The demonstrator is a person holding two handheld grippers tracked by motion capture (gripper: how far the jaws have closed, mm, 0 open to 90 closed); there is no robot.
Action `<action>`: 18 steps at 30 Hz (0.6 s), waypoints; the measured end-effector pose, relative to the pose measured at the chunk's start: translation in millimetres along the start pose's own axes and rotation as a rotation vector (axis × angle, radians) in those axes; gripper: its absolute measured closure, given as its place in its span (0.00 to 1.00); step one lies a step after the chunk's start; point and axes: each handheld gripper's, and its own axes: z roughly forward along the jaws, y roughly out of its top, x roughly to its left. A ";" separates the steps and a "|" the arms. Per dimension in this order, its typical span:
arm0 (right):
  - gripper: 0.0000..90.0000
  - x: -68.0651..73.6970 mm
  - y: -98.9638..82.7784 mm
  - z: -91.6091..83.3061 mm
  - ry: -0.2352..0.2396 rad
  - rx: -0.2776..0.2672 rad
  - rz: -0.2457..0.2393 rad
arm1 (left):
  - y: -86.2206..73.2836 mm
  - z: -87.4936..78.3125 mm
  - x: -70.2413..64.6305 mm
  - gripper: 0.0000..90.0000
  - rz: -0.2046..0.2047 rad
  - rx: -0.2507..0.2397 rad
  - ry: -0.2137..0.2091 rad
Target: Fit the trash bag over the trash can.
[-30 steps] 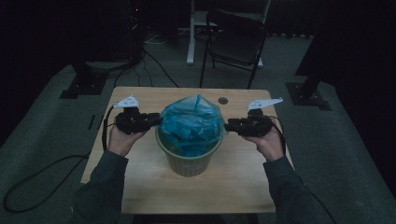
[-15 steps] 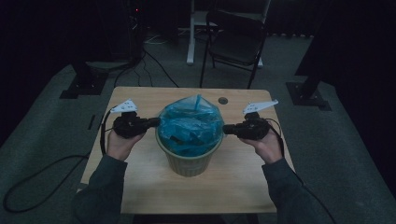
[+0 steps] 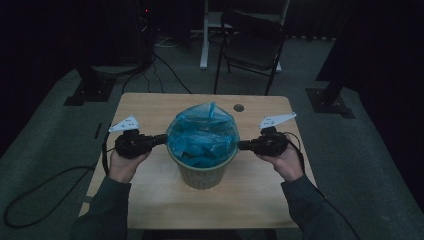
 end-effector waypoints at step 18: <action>1.00 9.5 -13.5 -0.2 0.044 0.015 -0.007 | -23.6 -0.6 -0.8 1.00 -0.049 0.042 -0.027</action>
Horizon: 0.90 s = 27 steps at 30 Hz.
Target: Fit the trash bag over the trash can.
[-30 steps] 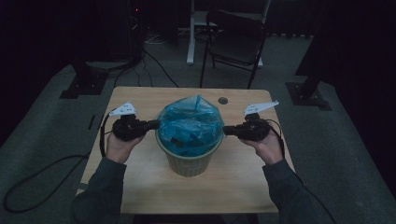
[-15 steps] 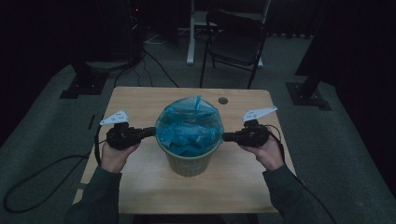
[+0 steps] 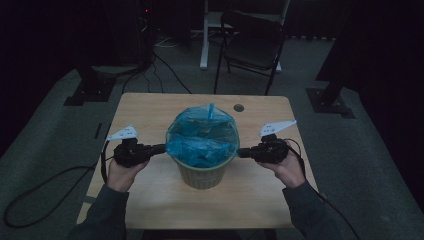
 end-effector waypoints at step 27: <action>1.00 -3.6 -16.8 32.7 0.021 0.115 0.011 | -22.2 31.7 0.3 1.00 -0.023 0.104 -0.038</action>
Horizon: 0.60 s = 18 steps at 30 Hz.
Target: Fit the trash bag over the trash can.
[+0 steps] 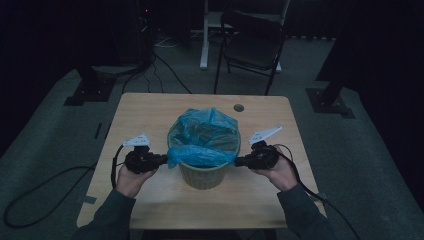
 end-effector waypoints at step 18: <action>0.81 8.0 -6.1 -26.6 -0.027 -0.061 -0.007 | -2.2 -15.0 1.2 0.82 -0.018 -0.027 0.034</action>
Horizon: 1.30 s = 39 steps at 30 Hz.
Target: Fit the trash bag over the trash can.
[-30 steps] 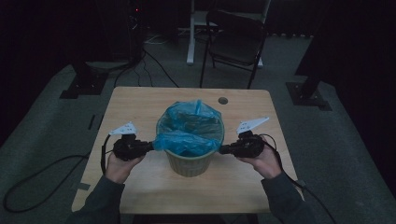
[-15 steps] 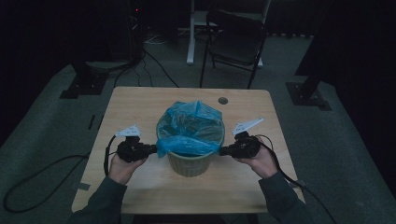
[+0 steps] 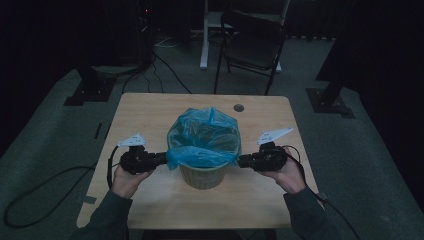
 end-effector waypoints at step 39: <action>0.72 16.8 9.2 -2.2 -0.049 -0.078 -0.016 | 19.9 -13.5 -24.7 0.68 0.054 -0.065 -0.051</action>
